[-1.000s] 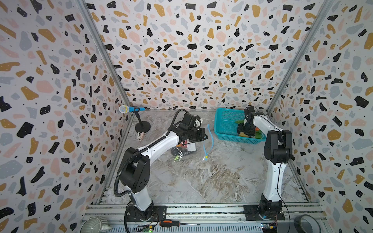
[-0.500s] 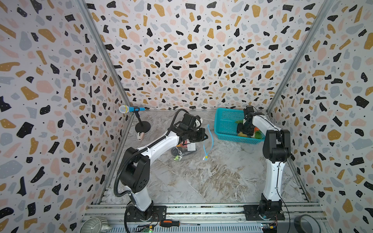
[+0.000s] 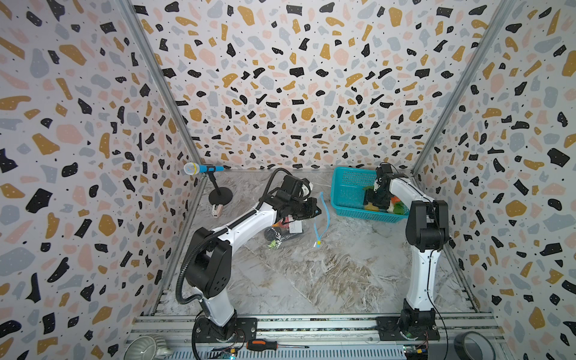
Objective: Place the food in the zip-top bag and seal the zipper
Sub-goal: 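Lower the right gripper onto the yellow potato and grasp it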
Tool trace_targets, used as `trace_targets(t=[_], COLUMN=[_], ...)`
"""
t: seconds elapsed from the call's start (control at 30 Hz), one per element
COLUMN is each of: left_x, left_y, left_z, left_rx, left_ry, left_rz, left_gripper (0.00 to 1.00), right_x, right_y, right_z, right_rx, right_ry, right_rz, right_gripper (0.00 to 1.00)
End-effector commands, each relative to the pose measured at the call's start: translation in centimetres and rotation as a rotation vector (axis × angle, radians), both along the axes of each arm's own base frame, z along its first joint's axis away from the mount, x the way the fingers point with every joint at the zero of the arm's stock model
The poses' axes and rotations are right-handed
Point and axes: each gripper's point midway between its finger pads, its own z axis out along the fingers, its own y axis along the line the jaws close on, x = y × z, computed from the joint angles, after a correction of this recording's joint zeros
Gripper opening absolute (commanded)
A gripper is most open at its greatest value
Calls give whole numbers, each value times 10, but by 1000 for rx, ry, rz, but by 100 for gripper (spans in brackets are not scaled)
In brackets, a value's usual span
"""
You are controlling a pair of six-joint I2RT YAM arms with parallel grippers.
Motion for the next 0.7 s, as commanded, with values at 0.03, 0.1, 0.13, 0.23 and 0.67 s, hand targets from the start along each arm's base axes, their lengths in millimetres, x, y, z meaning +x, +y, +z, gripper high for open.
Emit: trace_targets(t=[0.03,0.1,0.13,0.23,0.67], left_x=[5,7,7,8,9], left_y=[2,4,4,5,7], left_z=[8,8,8,9,7], left_rx=[-24,-24,-25,-27,-34], left_ry=[-35,-36,-34,-36,-32], left_rz=[13,16,18,22,34], left_gripper=[0,0,0,0,0], right_x=[10,13,13,17,27], right_y=[9,13,15,20,24], right_z=[37,39,40,44,65], right_rx=[79,118,142,203,328], right_ry=[-88,-106,-114,-141,-228], right_rz=[-4,-6,-7,-14,-43], right_gripper=[62,62,61,60,60])
